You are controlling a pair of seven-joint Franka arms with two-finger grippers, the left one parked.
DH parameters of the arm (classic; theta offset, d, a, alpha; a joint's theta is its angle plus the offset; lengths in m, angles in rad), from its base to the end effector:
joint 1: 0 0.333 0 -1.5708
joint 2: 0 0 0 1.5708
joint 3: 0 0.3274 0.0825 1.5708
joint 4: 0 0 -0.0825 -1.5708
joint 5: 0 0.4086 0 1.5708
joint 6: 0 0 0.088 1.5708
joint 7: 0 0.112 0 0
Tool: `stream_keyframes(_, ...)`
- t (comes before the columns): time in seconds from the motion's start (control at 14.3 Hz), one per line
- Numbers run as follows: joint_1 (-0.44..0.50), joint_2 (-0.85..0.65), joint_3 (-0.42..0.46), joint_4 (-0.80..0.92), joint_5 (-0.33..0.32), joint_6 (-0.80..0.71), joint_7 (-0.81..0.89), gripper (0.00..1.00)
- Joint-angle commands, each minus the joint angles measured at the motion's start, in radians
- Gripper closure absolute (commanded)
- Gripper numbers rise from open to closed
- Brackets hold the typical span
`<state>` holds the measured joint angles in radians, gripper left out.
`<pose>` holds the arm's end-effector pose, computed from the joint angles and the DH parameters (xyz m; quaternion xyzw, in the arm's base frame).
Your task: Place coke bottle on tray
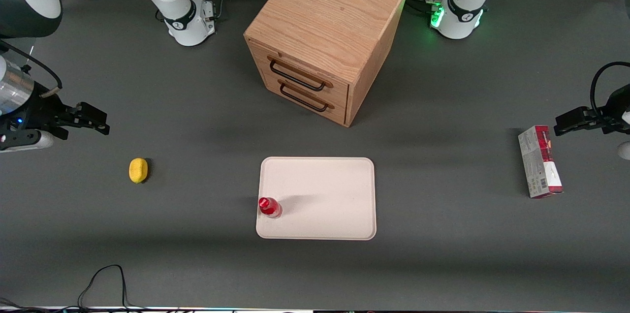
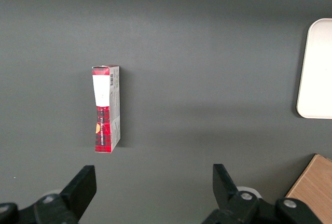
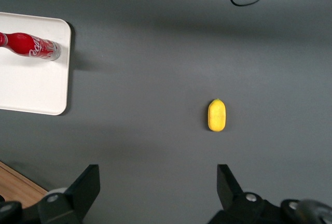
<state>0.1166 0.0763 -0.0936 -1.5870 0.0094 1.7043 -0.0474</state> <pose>0.6139 0.0171 0.5895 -0.9992 -0.0349 -0.0207 0.0009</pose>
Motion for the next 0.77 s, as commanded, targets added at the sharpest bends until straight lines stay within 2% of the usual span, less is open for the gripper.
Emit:
stream_keyframes(0.0, -0.021, -0.029, 0.011, -0.018, -0.003, 0.003, -0.003, 0.0)
stream_keyframes(0.14, -0.021, -0.026, 0.009, -0.008, -0.031, -0.021, 0.0, 0.0)
stream_keyframes(0.7, -0.015, -0.024, -0.018, -0.01, -0.031, -0.031, 0.007, 0.0)
